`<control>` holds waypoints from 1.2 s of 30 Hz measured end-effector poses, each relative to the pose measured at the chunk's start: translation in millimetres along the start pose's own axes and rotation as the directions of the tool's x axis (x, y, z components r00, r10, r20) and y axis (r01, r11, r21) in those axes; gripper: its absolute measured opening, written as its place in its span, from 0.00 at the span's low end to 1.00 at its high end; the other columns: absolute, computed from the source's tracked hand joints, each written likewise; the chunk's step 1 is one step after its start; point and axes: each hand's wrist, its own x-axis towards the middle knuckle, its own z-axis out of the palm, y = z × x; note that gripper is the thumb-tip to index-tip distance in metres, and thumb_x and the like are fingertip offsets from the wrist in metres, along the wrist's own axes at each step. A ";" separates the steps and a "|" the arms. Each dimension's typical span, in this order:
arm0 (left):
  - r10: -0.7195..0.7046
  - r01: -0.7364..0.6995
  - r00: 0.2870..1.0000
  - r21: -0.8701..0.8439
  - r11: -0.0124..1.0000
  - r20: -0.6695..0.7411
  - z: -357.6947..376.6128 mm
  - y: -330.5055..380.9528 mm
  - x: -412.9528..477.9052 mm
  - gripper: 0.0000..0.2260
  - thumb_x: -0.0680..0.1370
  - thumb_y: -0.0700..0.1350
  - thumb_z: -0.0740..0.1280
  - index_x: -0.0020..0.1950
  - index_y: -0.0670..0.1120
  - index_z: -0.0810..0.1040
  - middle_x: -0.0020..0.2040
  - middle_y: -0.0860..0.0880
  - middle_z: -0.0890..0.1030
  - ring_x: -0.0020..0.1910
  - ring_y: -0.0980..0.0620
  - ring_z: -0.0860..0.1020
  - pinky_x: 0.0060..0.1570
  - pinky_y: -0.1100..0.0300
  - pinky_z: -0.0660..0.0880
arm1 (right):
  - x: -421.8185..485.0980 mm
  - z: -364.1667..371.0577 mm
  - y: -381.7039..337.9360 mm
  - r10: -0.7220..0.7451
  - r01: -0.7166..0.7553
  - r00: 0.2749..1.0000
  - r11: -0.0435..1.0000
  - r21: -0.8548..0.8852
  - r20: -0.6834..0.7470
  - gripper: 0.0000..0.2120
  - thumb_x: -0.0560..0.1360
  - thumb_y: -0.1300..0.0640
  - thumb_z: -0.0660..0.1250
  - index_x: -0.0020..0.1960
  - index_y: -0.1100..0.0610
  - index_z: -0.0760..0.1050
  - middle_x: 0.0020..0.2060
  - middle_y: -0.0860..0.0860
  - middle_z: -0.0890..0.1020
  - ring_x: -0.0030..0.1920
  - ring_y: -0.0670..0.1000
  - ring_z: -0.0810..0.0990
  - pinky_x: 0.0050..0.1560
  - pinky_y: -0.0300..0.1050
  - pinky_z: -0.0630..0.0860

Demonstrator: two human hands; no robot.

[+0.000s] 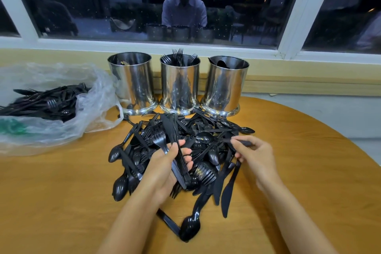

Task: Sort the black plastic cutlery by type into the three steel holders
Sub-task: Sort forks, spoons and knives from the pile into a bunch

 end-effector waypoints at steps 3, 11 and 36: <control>0.006 -0.006 1.000 -0.033 0.999 0.001 0.0 -0.9 0.5 0.11 0.84 0.44 0.57 0.58 0.40 0.76 0.36 0.48 0.77 0.31 0.54 0.72 0.31 0.62 0.76 | -1.8 -3.4 -0.2 -0.039 0.048 0.998 0.978 -0.202 0.051 0.04 0.75 0.63 0.70 0.47 0.58 0.83 0.34 0.53 0.84 0.29 0.44 0.79 0.34 0.37 0.78; 0.055 -0.055 0.998 -0.016 0.998 0.007 -1.0 -1.8 0.8 0.11 0.83 0.47 0.57 0.57 0.41 0.74 0.32 0.51 0.70 0.28 0.57 0.64 0.31 0.62 0.66 | -21.5 20.2 -41.6 0.026 -0.079 0.988 0.932 0.355 0.151 0.04 0.80 0.62 0.62 0.54 0.59 0.73 0.47 0.53 0.86 0.44 0.52 0.85 0.41 0.40 0.80; -0.036 0.061 0.996 -0.349 0.935 0.078 -19.3 17.4 6.1 0.11 0.84 0.45 0.56 0.58 0.41 0.75 0.33 0.49 0.71 0.26 0.56 0.66 0.26 0.63 0.69 | -3.3 33.5 3.4 -0.382 0.450 0.892 0.699 -0.556 0.242 0.17 0.78 0.61 0.65 0.63 0.45 0.76 0.57 0.36 0.74 0.52 0.39 0.68 0.54 0.28 0.64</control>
